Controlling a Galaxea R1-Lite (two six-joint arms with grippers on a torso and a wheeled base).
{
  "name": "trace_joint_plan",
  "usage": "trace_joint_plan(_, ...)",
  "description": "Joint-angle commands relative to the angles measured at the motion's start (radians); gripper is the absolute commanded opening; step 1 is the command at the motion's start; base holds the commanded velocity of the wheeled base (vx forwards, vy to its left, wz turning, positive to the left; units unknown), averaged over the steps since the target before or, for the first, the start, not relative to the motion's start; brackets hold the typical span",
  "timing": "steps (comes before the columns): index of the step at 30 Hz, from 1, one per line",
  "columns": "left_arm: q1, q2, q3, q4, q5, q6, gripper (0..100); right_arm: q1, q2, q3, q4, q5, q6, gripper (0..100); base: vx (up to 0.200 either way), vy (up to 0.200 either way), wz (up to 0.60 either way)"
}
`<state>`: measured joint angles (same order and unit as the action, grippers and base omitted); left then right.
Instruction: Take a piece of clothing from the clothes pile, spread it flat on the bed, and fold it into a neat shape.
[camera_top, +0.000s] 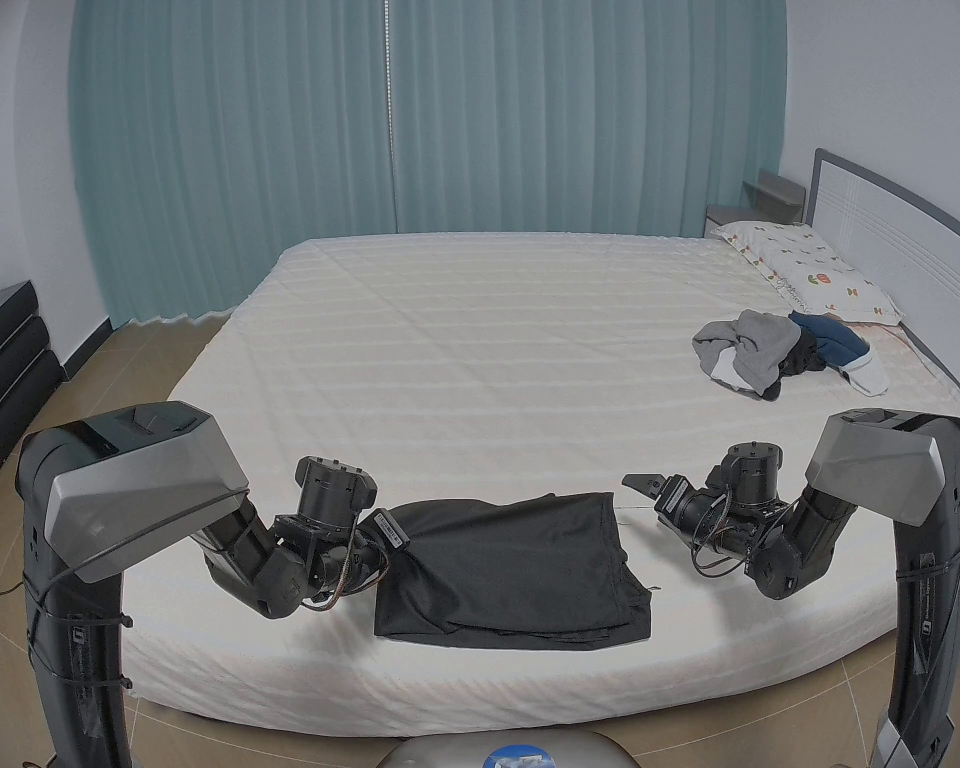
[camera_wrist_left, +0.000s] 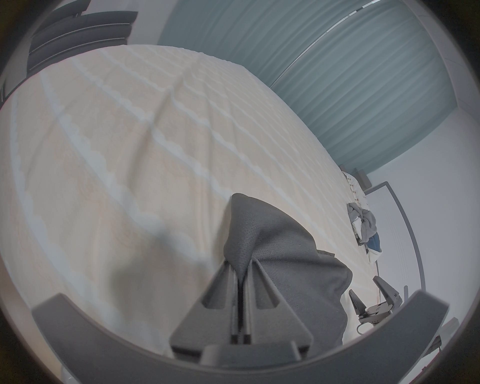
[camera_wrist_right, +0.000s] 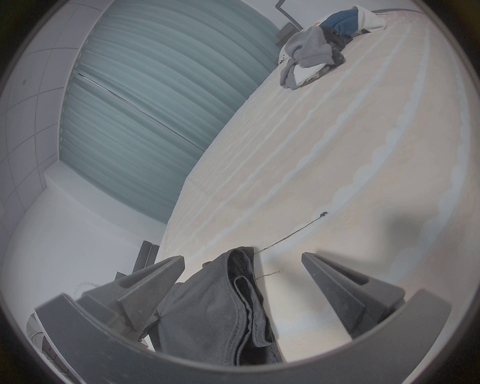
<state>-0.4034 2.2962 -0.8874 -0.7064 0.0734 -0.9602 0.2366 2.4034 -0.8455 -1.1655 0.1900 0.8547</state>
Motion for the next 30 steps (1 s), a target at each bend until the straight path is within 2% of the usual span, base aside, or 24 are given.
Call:
trace_joint_plan(1, -0.002, -0.011, 0.016, 0.001, 0.0, 0.0, 0, 0.0, 0.0, 0.0, 0.0, 0.0, 0.0, 100, 0.0, 0.2, 0.0)
trace_joint_plan(11, -0.005, -0.021, 0.031, 0.002, -0.001, -0.002, 0, 0.0, 0.0, 0.0, 0.0, 0.0, 0.0, 100, 0.0, 0.2, 0.0)
trace_joint_plan(25, -0.029, -0.026, 0.058, -0.001, -0.001, 0.0, 0, 0.001, 0.002, 0.0, 0.0, 0.0, 0.0, 100, 0.0, 0.0, 0.0)
trace_joint_plan(26, -0.034, -0.07, 0.09, -0.005, -0.032, -0.066, 100, 0.003, 0.002, 0.014, -0.002, 0.0, -0.002, 100, 0.0, 0.0, 0.0)
trace_joint_plan(30, -0.034, -0.07, 0.09, -0.005, -0.032, -0.064, 100, 0.003, 0.002, 0.014, -0.002, 0.0, -0.002, 100, 0.0, 0.0, 0.0)
